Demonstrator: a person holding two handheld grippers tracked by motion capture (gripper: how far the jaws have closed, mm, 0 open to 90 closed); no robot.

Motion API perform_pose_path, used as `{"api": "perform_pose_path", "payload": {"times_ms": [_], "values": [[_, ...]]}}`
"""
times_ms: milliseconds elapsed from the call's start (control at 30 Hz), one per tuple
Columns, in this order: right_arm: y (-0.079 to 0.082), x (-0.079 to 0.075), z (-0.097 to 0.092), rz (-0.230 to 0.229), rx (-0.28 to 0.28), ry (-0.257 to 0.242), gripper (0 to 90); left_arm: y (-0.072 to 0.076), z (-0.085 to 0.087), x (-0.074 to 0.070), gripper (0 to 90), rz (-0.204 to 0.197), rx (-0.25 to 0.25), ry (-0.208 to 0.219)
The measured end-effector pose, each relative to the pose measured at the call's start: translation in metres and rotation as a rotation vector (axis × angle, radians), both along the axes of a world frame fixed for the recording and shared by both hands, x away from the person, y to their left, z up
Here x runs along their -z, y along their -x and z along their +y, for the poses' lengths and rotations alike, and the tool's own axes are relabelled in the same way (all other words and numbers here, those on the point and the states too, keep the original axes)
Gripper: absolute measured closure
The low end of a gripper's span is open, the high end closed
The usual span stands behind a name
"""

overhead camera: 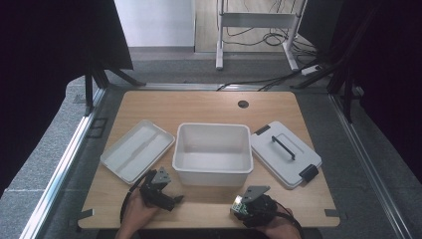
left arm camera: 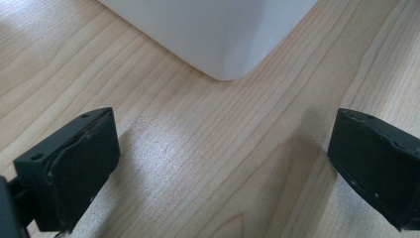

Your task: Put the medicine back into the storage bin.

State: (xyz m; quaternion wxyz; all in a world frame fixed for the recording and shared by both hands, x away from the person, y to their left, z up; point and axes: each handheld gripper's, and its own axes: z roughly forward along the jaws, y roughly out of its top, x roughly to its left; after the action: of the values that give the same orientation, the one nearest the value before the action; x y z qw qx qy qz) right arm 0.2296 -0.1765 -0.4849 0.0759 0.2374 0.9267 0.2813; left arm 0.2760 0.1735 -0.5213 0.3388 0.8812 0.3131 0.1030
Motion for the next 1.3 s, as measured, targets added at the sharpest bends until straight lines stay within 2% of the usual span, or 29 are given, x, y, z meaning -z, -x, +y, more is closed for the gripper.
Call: {"api": "perform_pose_path", "payload": {"times_ms": [133,267,367,500,767,1033,1300], "values": [[-0.002,-0.007,-0.002,0.008,-0.007,-0.009,44.6,0.0,0.0,0.0,0.0,0.0,0.003,-0.003],[-0.003,-0.02,-0.003,0.016,-0.029,-0.033,44.6,0.0,0.0,0.0,0.0,0.0,0.003,-0.002],[-0.005,-0.031,-0.002,0.037,-0.08,-0.059,44.6,0.0,0.0,0.0,0.0,0.0,0.003,-0.002],[-0.006,-0.047,0.003,0.024,-0.13,-0.043,44.6,0.0,0.0,0.0,0.0,0.0,0.003,-0.002],[-0.012,-0.085,0.011,0.011,-0.195,-0.061,44.6,0.0,0.0,0.0,0.0,0.0,0.003,-0.001],[-0.023,-0.115,0.018,0.009,-0.228,-0.062,44.7,0.0,0.0,0.0,0.0,0.0,0.002,-0.002],[-0.041,-0.143,0.023,-0.024,-0.211,-0.077,44.7,0.0,0.0,0.0,0.0,0.001,0.001,0.001]]}}
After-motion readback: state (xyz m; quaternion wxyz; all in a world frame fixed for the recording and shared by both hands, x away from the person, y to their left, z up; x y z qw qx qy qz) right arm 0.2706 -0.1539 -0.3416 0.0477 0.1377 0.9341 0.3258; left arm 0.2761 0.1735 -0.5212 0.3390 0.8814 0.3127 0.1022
